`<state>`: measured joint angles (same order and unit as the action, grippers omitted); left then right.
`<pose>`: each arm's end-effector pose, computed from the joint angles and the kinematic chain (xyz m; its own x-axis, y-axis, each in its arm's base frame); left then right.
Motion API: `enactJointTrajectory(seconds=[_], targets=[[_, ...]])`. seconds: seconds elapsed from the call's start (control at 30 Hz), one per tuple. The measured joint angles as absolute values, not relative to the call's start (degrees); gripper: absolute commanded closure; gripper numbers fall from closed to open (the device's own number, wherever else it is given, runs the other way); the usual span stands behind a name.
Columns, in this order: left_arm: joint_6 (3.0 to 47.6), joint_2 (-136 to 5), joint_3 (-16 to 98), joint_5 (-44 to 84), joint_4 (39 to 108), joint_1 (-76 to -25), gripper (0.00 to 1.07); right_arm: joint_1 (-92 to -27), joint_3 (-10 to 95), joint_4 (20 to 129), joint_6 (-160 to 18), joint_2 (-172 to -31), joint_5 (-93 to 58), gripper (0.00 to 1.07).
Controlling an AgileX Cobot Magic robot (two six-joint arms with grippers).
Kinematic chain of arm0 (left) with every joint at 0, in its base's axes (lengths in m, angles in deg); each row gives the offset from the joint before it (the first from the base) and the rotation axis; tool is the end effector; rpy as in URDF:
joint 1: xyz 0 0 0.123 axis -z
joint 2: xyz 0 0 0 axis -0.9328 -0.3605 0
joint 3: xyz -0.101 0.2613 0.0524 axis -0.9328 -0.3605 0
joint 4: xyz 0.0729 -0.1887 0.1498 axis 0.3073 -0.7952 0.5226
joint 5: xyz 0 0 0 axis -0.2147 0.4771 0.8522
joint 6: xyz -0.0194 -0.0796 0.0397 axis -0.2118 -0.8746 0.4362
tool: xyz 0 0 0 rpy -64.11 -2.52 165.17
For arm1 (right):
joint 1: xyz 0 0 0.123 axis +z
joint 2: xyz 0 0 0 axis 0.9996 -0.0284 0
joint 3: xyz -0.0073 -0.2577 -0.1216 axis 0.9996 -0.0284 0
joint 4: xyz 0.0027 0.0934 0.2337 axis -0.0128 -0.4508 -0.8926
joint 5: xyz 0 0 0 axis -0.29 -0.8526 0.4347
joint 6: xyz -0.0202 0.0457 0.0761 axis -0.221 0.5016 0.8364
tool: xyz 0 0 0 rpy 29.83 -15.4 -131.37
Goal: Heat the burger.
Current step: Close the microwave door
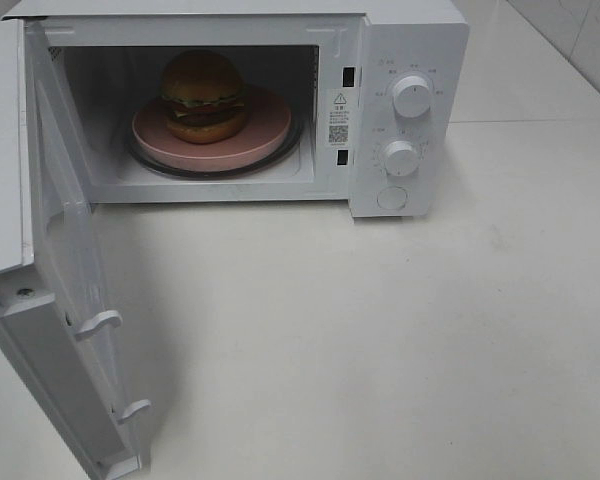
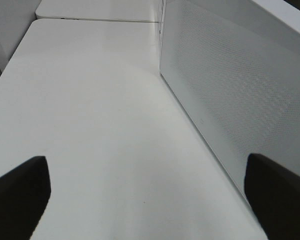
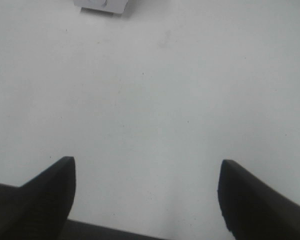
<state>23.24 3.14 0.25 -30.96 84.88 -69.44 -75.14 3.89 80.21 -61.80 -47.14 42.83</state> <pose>-0.0084 -0.0050 0.2803 -0.4520 -0.0033 -0.8920 0.0386 0.9990 -0.0233 0.0370 0.0009 0.2809 -0.5886 -0.1093 -0.8010 -0.1475 0.9887 -0.0265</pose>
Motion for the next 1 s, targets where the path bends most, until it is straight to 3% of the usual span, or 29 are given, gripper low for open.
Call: enactJointTrajectory(seconds=[0.4,1.0], targets=[[23.2,3.1,0.3,-31.0,84.9,-69.4,0.09,-84.7,3.9,79.1,-63.2,-33.8,42.9,0.32],[23.2,3.1,0.3,-31.0,84.9,-69.4,0.09,-85.3,3.9,78.9,-63.6,-32.8,43.0,0.32]])
